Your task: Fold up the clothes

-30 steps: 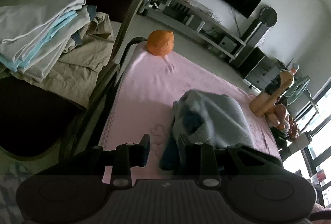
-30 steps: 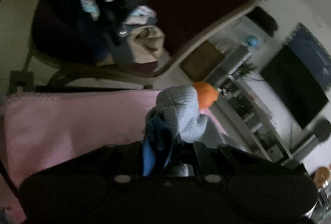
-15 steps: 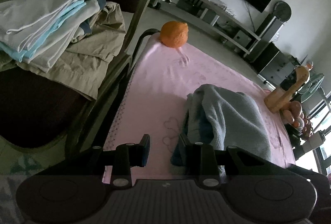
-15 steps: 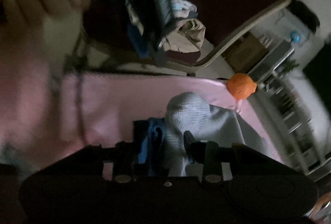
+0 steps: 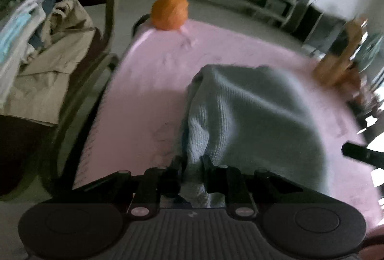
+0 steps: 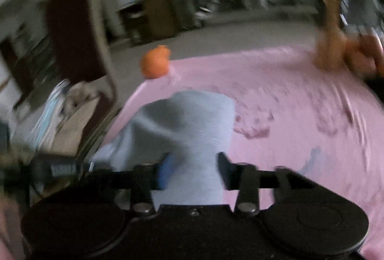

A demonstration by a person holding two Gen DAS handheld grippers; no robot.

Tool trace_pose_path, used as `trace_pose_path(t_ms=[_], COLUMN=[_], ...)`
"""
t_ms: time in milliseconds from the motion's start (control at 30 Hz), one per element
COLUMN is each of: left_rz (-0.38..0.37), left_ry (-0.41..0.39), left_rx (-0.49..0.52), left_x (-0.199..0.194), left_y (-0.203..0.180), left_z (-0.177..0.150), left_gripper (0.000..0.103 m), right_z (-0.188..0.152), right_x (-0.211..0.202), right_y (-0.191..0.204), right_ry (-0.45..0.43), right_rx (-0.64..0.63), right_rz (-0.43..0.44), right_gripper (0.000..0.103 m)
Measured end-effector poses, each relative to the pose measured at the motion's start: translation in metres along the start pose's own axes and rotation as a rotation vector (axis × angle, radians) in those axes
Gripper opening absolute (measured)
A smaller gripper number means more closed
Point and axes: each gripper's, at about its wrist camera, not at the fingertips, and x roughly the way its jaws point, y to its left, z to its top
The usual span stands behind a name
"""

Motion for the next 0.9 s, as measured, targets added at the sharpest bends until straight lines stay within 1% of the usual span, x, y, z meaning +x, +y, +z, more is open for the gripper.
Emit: trace_pose_path(t_ms=[33, 100, 133, 200, 267, 333, 400, 467, 500, 567, 600, 633, 667, 733, 800, 833, 900], left_rz=[0.033, 0.091, 0.108, 0.114, 0.118, 0.102, 0.059, 0.011, -0.015, -0.067, -0.101, -0.145, -0.191, -0.233, -0.223, -0.202, -0.139], left_ry=[-0.001, 0.009, 0.016, 0.020, 0.023, 0.019, 0.009, -0.016, -0.050, -0.126, -0.157, -0.178, -0.187, -0.186, -0.189, -0.185, -0.161], left_rx=[0.013, 0.016, 0.011, 0.003, -0.011, -0.037, -0.081, -0.132, -0.147, -0.163, -0.166, -0.168, -0.163, -0.118, -0.066, -0.040, -0.009], left_x=[0.000, 0.004, 0.005, 0.005, 0.004, 0.001, -0.009, -0.026, -0.037, -0.056, -0.063, -0.068, -0.070, -0.063, -0.043, -0.029, -0.002], left_y=[-0.002, 0.001, 0.004, 0.009, 0.013, 0.017, 0.024, 0.034, 0.037, 0.042, 0.041, 0.039, 0.034, 0.013, -0.009, -0.022, -0.040], left_z=[-0.003, -0.010, -0.012, -0.013, -0.013, -0.013, -0.013, -0.016, -0.016, -0.012, -0.007, 0.000, 0.010, 0.033, 0.056, 0.066, 0.077], left_gripper=[0.017, 0.017, 0.018, 0.020, 0.024, 0.025, 0.026, 0.026, 0.021, 0.025, 0.032, 0.035, 0.036, 0.035, 0.031, 0.022, 0.015], right_z=[-0.002, -0.014, -0.022, -0.032, -0.035, -0.032, -0.029, -0.024, -0.020, -0.009, -0.001, 0.007, 0.016, 0.033, 0.048, 0.054, 0.061], right_x=[0.011, 0.029, 0.035, 0.048, 0.053, 0.056, 0.058, 0.044, 0.034, 0.017, 0.011, 0.007, 0.006, 0.007, 0.015, 0.021, 0.037], right_y=[-0.004, -0.006, -0.004, 0.004, 0.010, 0.012, 0.013, 0.014, 0.013, 0.009, 0.006, 0.003, -0.001, -0.009, -0.016, -0.017, -0.015], right_ry=[0.006, 0.041, 0.057, 0.090, 0.096, 0.103, 0.116, 0.110, 0.098, 0.072, 0.064, 0.060, 0.058, 0.056, 0.064, 0.065, 0.048], right_rx=[0.019, -0.003, -0.030, -0.120, -0.194, -0.225, -0.238, -0.236, -0.224, -0.192, -0.175, -0.155, -0.124, -0.045, 0.049, 0.092, 0.118], right_rz=[-0.005, -0.012, -0.022, -0.074, -0.124, -0.157, -0.177, -0.174, -0.166, -0.141, -0.121, -0.106, -0.093, -0.064, -0.027, -0.015, -0.022], right_gripper=[0.023, 0.019, 0.018, 0.018, 0.018, 0.018, 0.018, 0.018, 0.018, 0.019, 0.023, 0.024, 0.024, 0.024, 0.024, 0.024, 0.021])
